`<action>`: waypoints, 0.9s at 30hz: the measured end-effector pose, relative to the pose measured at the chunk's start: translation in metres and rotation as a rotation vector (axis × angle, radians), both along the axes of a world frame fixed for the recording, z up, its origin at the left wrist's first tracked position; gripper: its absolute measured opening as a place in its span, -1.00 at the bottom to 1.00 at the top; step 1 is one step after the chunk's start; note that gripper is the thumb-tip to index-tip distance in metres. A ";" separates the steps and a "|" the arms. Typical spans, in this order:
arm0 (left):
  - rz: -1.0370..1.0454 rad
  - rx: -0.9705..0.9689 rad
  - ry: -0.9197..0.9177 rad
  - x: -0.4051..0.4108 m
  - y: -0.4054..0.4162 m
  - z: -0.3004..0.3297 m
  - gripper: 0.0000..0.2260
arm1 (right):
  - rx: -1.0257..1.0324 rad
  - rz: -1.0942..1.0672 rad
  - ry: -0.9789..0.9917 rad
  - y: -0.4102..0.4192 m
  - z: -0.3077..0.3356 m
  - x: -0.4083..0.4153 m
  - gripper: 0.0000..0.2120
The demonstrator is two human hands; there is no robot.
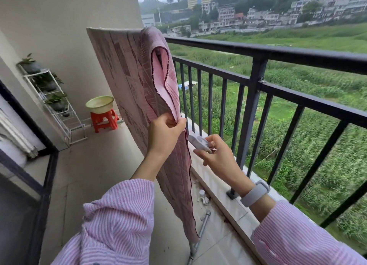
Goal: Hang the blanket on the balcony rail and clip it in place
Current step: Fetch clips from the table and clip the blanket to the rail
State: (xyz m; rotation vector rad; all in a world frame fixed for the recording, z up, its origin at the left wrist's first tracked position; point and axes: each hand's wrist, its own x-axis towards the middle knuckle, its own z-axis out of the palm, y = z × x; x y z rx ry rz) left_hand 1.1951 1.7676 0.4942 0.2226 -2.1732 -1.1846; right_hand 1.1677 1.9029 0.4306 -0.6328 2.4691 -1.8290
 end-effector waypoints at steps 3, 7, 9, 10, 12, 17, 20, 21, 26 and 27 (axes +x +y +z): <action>-0.009 -0.006 0.005 0.002 -0.002 0.000 -0.74 | 0.037 0.001 0.123 0.003 0.007 0.006 -0.78; -0.020 -0.051 0.013 0.006 -0.007 0.003 -0.74 | 0.108 0.013 0.216 0.001 0.008 0.013 -0.67; -0.020 -0.088 0.002 0.008 -0.008 0.007 -0.74 | 0.120 0.002 0.261 0.000 0.009 0.018 -0.66; -0.021 -0.108 -0.006 0.008 -0.008 0.008 -0.74 | 0.112 -0.008 0.289 0.001 0.009 0.020 -0.67; -0.026 -0.136 -0.013 0.009 -0.010 0.011 -0.75 | 0.105 -0.033 0.319 0.003 0.009 0.025 -0.73; -0.046 -0.146 -0.011 0.009 -0.012 0.014 -0.70 | 0.219 -0.147 0.313 0.000 0.003 0.031 -0.76; -0.058 -0.141 -0.015 0.009 -0.012 0.014 -0.70 | 0.326 -0.257 0.327 -0.005 0.007 0.026 -0.80; -0.065 -0.134 -0.015 0.008 -0.013 0.014 -0.69 | 0.353 -0.276 0.321 -0.008 0.011 0.024 -0.81; -0.094 -0.129 -0.014 0.004 -0.017 0.011 -0.62 | 0.510 -0.261 0.359 -0.026 0.028 0.013 -0.78; -0.101 -0.126 -0.017 0.004 -0.018 0.011 -0.62 | 0.514 -0.254 0.371 -0.028 0.029 0.012 -0.78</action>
